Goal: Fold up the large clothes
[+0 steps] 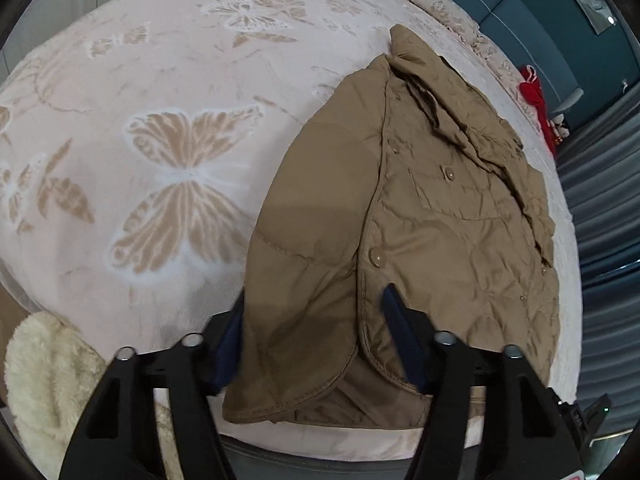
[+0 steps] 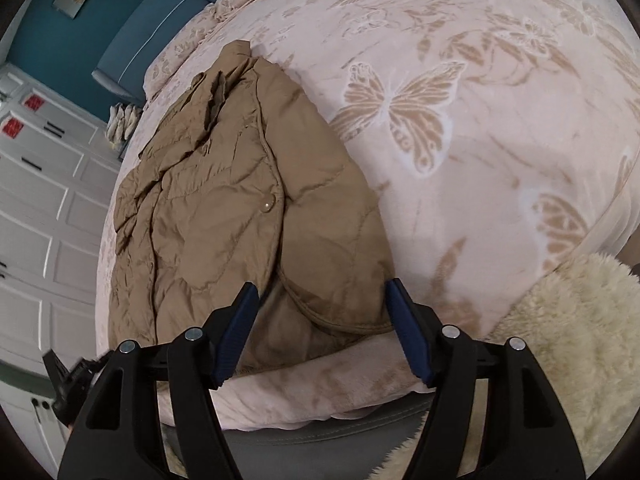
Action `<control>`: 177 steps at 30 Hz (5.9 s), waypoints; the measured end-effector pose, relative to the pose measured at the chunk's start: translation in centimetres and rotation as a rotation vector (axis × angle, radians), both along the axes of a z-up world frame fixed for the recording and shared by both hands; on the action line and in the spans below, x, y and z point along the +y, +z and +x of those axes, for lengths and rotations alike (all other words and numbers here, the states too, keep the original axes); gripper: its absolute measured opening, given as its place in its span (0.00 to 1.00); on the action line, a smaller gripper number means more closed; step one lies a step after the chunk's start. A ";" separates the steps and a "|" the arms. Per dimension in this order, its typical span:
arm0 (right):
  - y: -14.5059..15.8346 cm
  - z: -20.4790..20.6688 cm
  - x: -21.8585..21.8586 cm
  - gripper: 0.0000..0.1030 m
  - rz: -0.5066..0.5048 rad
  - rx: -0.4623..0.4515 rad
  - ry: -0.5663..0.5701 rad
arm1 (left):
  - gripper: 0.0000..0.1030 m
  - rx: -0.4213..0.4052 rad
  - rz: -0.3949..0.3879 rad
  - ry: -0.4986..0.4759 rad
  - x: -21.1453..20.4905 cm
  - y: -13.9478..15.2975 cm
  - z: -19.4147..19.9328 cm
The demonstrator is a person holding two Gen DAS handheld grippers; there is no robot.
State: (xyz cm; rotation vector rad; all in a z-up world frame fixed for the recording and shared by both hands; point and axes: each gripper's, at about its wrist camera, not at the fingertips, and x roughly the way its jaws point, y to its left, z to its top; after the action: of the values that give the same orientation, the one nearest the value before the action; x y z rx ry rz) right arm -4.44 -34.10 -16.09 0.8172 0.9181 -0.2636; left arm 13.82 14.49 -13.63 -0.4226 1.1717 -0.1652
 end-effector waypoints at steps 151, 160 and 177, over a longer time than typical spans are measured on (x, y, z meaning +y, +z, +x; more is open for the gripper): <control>-0.8 29.9 16.6 0.05 -0.458 -0.117 0.427 | 0.36 -0.364 0.583 -0.192 -20.5 -1.4 17.7; -1.1 30.1 16.7 0.05 -0.461 -0.124 0.419 | 0.36 -0.372 0.583 -0.186 -20.4 -1.4 17.8; -1.5 30.2 16.6 0.03 -0.465 -0.144 0.401 | 0.36 -0.387 0.581 -0.169 -20.6 -1.7 18.1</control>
State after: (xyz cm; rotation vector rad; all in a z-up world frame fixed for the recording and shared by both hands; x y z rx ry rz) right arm 25.79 -17.51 -17.55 0.2113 0.8211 -0.0598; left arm 31.90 -6.07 -15.33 0.2164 0.8207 -0.0426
